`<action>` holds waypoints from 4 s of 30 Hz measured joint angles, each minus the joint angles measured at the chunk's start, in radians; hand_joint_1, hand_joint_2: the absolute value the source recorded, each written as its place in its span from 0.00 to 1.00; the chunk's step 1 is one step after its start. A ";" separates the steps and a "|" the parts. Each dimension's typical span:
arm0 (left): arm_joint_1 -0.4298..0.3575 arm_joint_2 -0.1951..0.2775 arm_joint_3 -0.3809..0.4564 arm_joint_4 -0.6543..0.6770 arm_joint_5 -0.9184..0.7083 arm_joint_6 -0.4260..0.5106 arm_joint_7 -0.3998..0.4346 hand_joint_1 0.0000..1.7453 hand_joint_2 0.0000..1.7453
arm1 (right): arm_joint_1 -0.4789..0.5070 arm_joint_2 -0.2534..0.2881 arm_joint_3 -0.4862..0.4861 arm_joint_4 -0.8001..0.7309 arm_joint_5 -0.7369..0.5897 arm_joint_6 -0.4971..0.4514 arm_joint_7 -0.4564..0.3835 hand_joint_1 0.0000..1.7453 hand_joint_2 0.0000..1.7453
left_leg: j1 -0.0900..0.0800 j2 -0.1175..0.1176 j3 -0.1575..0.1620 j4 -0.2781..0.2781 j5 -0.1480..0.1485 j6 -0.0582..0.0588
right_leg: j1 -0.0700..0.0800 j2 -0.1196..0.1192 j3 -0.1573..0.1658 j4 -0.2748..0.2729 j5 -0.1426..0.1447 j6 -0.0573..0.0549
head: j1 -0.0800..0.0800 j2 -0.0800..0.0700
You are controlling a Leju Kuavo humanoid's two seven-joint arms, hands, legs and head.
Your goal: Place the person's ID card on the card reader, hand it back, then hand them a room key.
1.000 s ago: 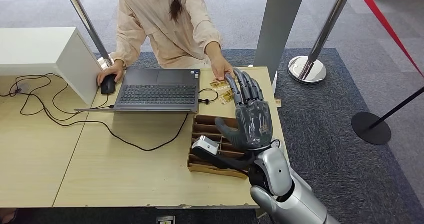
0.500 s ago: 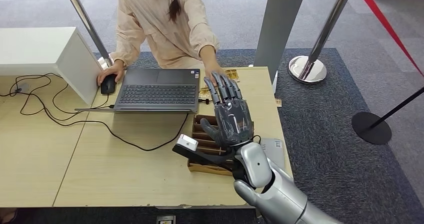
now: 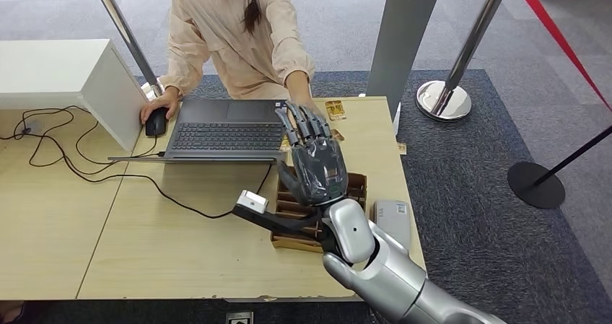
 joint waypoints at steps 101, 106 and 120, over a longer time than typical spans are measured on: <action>0.008 0.010 0.024 0.009 0.020 -0.011 0.006 0.00 0.00 | 0.123 -0.353 -0.080 0.049 0.219 0.082 0.208 1.00 1.00 | 0.000 0.000 0.000 0.001 0.000 0.000 | 0.000 0.000 0.000 0.000 0.000 0.000 | 0.000 0.000; 0.008 0.011 0.025 0.010 0.019 -0.006 0.006 0.00 0.00 | 0.137 -0.344 -0.080 0.094 0.203 0.054 0.208 1.00 1.00 | 0.000 0.000 0.000 0.001 0.000 0.000 | 0.000 0.000 0.000 0.000 0.000 0.000 | 0.000 0.000; 0.008 0.012 0.032 0.010 0.011 -0.004 0.004 0.00 0.00 | 0.141 -0.324 -0.094 0.152 0.194 0.044 0.202 1.00 1.00 | 0.000 0.000 0.000 0.001 0.000 0.000 | 0.000 0.000 0.000 0.000 0.000 0.000 | 0.000 0.000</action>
